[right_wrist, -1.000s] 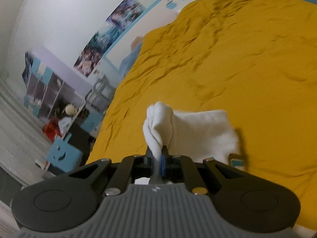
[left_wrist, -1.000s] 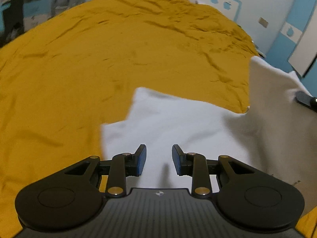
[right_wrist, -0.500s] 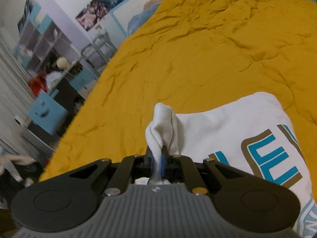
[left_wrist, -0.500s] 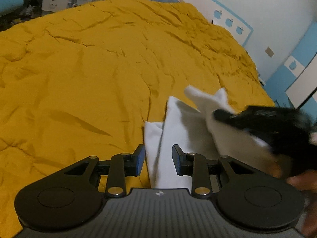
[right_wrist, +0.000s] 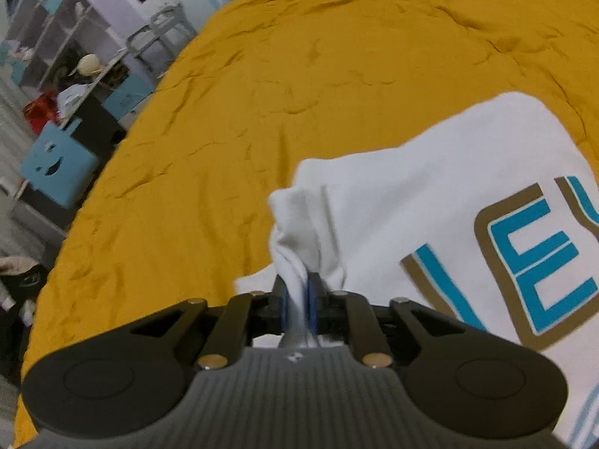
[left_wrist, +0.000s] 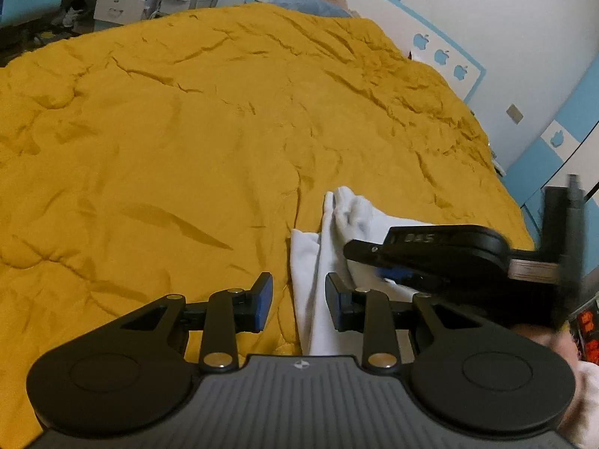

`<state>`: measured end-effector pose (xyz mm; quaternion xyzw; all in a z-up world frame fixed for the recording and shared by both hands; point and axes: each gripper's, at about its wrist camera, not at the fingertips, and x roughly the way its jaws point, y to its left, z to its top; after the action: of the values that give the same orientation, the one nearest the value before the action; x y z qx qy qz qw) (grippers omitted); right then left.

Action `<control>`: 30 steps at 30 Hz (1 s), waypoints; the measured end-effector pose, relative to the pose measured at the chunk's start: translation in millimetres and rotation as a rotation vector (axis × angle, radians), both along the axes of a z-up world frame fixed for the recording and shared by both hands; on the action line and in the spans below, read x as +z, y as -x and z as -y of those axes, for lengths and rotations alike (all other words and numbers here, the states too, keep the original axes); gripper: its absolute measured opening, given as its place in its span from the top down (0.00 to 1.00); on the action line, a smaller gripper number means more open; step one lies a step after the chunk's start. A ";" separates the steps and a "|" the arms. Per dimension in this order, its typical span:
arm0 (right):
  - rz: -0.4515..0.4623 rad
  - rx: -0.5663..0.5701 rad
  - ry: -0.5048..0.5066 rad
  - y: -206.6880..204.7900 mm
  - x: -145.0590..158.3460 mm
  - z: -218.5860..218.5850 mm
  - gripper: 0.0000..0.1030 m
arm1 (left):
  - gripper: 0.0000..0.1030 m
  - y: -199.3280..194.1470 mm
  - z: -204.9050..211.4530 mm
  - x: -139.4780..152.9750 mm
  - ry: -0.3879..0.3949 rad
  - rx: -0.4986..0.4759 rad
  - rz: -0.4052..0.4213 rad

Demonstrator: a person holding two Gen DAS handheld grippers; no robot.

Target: Fold small clothes

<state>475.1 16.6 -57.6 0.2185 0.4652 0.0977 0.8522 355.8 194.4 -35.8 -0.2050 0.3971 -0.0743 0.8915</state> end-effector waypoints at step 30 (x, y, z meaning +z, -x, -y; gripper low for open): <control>0.145 0.149 0.382 236.0 10.4 138.2 0.57 | 0.53 42.6 24.8 -55.5 0.332 0.010 -0.080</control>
<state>239.1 -121.6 -47.2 0.0104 0.4276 0.0859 0.8998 313.2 169.6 -91.3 -0.3543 0.4135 -0.1261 0.8292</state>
